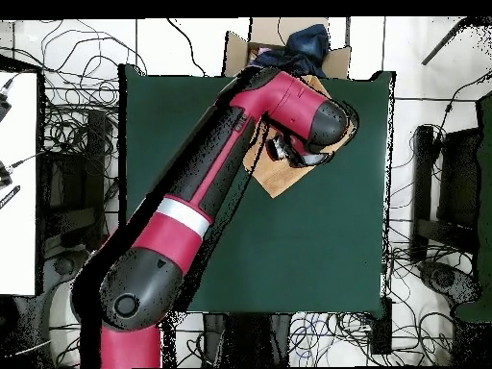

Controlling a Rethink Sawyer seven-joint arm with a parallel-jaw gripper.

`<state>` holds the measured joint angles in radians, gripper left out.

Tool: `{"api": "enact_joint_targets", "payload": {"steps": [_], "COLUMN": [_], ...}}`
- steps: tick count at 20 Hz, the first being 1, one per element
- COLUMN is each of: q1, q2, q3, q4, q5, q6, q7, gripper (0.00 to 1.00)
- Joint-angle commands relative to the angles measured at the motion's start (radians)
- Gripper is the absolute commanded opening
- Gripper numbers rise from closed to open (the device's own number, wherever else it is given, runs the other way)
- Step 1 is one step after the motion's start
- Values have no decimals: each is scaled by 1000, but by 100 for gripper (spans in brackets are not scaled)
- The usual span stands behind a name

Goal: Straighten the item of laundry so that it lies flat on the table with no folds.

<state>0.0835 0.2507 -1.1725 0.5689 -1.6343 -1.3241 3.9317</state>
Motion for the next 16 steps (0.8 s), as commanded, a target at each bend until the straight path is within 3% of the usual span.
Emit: {"api": "enact_joint_targets", "payload": {"steps": [1, 11, 16], "q1": [26, 30, 30], "q2": [13, 76, 116], "q3": [42, 62, 49], "q4": [-20, 25, 20], "q5": [0, 16, -3], "q6": [-78, 68, 71], "q7": [114, 14, 20], "gripper": [0, 0, 0]}}
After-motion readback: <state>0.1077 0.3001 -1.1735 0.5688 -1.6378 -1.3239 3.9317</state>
